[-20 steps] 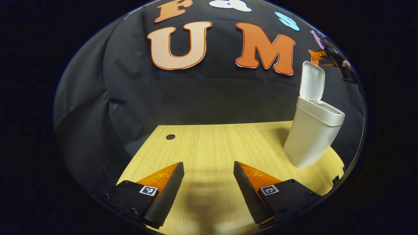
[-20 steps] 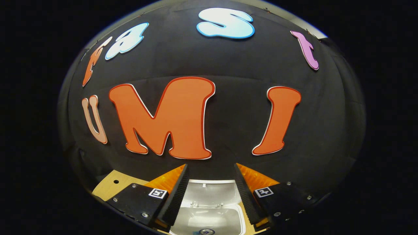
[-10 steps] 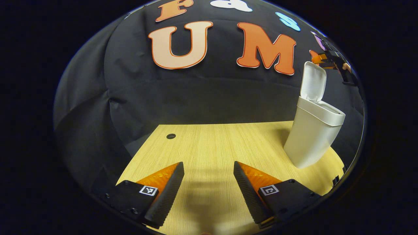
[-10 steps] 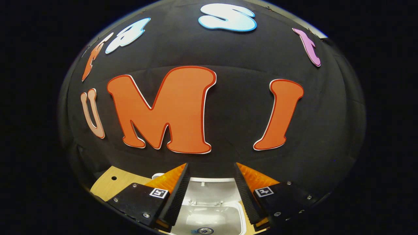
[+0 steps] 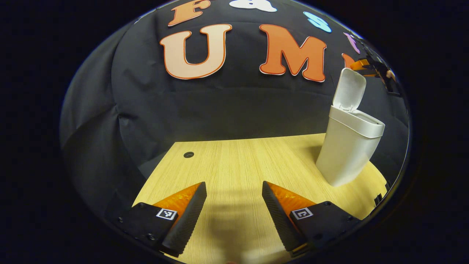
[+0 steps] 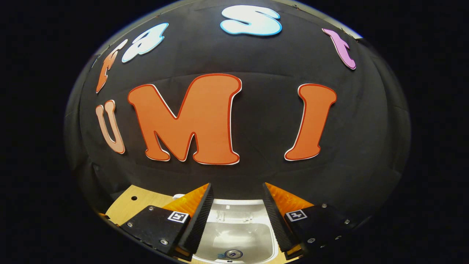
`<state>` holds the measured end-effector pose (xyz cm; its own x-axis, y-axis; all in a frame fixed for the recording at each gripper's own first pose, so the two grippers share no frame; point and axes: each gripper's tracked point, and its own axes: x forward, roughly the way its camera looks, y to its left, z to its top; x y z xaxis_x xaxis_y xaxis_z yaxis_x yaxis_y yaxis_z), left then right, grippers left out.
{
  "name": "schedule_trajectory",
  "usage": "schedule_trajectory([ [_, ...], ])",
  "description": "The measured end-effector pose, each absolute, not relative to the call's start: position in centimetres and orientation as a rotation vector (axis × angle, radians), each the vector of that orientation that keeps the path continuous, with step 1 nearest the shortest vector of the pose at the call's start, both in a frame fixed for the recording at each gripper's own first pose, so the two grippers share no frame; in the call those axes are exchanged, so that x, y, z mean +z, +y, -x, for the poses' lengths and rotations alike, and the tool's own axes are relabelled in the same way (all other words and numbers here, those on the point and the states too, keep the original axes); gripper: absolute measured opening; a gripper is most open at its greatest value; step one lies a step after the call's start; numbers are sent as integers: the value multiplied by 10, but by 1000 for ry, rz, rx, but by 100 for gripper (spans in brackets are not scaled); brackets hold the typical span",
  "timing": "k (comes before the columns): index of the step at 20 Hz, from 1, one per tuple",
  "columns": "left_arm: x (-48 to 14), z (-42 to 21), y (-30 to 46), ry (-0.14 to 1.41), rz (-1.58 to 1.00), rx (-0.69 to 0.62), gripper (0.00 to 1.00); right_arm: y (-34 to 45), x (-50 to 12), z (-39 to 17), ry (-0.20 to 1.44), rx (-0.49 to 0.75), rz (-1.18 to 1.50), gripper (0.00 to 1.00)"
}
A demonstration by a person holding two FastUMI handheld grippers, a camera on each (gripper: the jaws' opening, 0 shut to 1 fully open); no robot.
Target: Press the lid of the desktop garbage bin to open it, pick up the crumpled paper on the desktop and throw it into the bin, then pick up the pop can on the desktop and drop it into the bin, and finally close the garbage bin lid.
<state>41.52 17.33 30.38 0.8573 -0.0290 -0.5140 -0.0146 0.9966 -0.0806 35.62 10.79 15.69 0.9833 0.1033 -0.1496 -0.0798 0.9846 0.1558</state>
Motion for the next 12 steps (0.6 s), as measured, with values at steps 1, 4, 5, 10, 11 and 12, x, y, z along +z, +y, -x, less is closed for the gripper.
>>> schedule_trajectory([
  [1, 304, -416, 172, 539, 80, -10, 98, 108, 155, -352, 161, 93, -149, 81],
  [4, 304, -415, 169, 535, 75, -19, 98, 111, 148, -343, 169, 95, -156, 81],
  [5, 303, -415, 168, 539, 71, -22, 97, 113, 144, -340, 175, 98, -160, 81],
  [10, 304, -418, 161, 534, 65, -36, 98, 127, 116, -327, 225, 121, -172, 81],
  [11, 304, -418, 161, 536, 65, -37, 98, 133, 107, -323, 240, 133, -179, 81],
  [12, 303, -418, 161, 539, 65, -38, 98, 137, 99, -321, 256, 135, -172, 81],
])
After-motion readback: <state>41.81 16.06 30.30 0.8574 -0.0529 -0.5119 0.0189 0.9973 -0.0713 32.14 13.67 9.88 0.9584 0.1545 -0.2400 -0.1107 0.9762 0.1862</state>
